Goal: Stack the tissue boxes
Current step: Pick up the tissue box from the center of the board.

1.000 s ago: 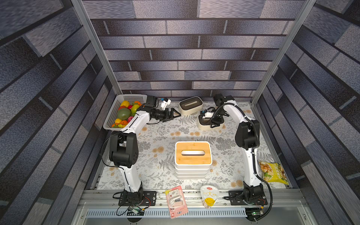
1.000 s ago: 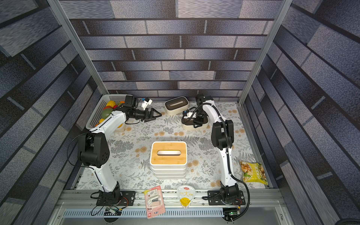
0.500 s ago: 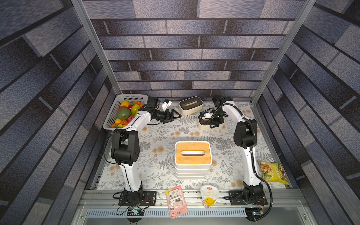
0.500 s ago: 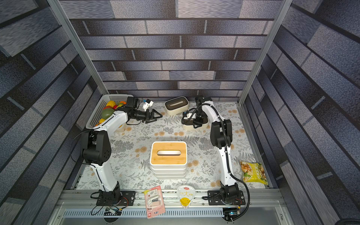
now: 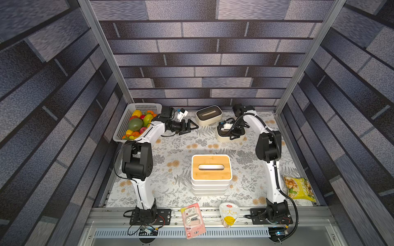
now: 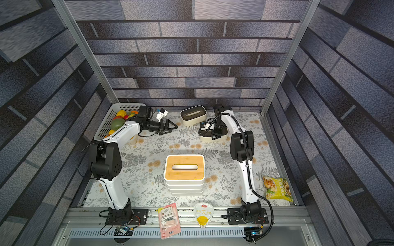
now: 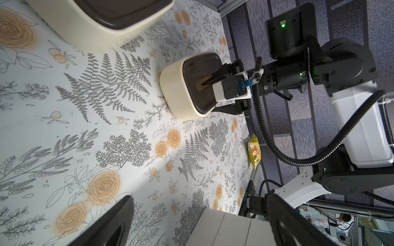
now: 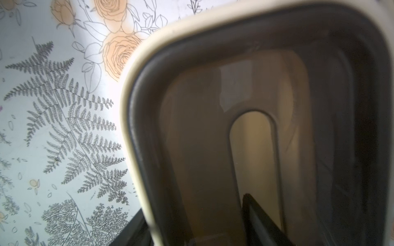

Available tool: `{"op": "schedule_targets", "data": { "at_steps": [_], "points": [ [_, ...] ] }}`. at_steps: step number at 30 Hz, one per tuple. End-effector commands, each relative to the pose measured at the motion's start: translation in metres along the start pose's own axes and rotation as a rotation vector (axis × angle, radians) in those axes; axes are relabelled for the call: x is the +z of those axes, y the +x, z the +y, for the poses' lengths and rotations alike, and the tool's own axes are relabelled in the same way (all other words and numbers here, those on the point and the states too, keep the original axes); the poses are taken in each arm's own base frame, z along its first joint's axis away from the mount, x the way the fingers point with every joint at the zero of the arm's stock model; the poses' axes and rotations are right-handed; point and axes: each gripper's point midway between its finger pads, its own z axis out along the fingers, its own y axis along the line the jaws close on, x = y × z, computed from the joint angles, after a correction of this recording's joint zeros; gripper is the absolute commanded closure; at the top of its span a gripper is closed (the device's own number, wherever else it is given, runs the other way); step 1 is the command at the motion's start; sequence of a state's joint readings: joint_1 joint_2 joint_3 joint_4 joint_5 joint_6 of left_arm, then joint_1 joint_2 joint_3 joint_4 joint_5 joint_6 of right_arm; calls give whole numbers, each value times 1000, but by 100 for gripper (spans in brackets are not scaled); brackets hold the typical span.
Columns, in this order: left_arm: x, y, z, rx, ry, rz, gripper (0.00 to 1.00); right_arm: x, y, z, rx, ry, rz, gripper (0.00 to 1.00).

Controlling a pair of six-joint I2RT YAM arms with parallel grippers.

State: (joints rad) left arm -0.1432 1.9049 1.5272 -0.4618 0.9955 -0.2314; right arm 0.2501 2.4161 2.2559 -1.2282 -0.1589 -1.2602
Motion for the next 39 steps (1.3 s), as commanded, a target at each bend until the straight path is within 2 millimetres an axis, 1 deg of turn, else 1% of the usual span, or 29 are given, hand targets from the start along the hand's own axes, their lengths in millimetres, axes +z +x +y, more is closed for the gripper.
{"op": "schedule_targets", "data": {
  "at_steps": [1, 6, 8, 12, 14, 18, 20, 22, 23, 24, 25, 27, 29, 30, 32, 35, 37, 39],
  "points": [
    [-2, -5, -6, 29, 25, 5, 0, 2, 3, 4, -3, -36, -4, 40],
    [-9, -9, -18, 44, 17, -17, 0, -6, 1, 4, -27, -10, -11, 48],
    [-14, -12, -21, 39, -17, -37, 0, -11, -1, 5, -34, -1, -21, 51],
    [-29, -11, -30, 7, -76, -59, 0, -24, -4, 8, -27, 21, -34, 53],
    [-37, -9, -29, -31, -130, -71, 0, -32, -5, 11, -14, 33, -40, 54],
    [-56, 7, -34, -142, -173, -78, 0, -51, -10, 21, 40, 65, -70, 58],
    [-66, 16, -40, -161, -169, -109, 0, -61, -10, 26, 73, 96, -80, 58],
    [-78, 25, -46, -176, -165, -149, 0, -69, -7, 35, 100, 114, -83, 58],
    [-85, 30, -48, -187, -165, -166, 0, -71, -6, 39, 114, 117, -84, 58],
    [-91, 35, -49, -204, -164, -180, 0, -68, -3, 44, 132, 108, -78, 59],
    [-96, 41, -48, -227, -164, -194, 0, -81, -4, 50, 144, 142, -90, 59],
    [-105, 49, -41, -257, -164, -229, 0, -83, -3, 56, 180, 168, -114, 58],
    [-113, 54, -28, -297, -171, -262, 0, -86, -4, 63, 222, 166, -140, 58],
    [-116, 58, -23, -311, -175, -268, 0, -86, -6, 68, 239, 157, -148, 58],
    [-118, 64, -21, -305, -170, -272, 0, -88, -5, 77, 263, 157, -138, 58],
    [-119, 69, -30, -266, -143, -272, 0, -93, 1, 88, 297, 163, -105, 58],
    [-122, 73, -34, -230, -152, -279, 0, -101, 4, 92, 324, 186, -98, 58],
    [-125, 81, -35, -189, -174, -284, 0, -112, 3, 95, 359, 214, -119, 58]
  ]
}}
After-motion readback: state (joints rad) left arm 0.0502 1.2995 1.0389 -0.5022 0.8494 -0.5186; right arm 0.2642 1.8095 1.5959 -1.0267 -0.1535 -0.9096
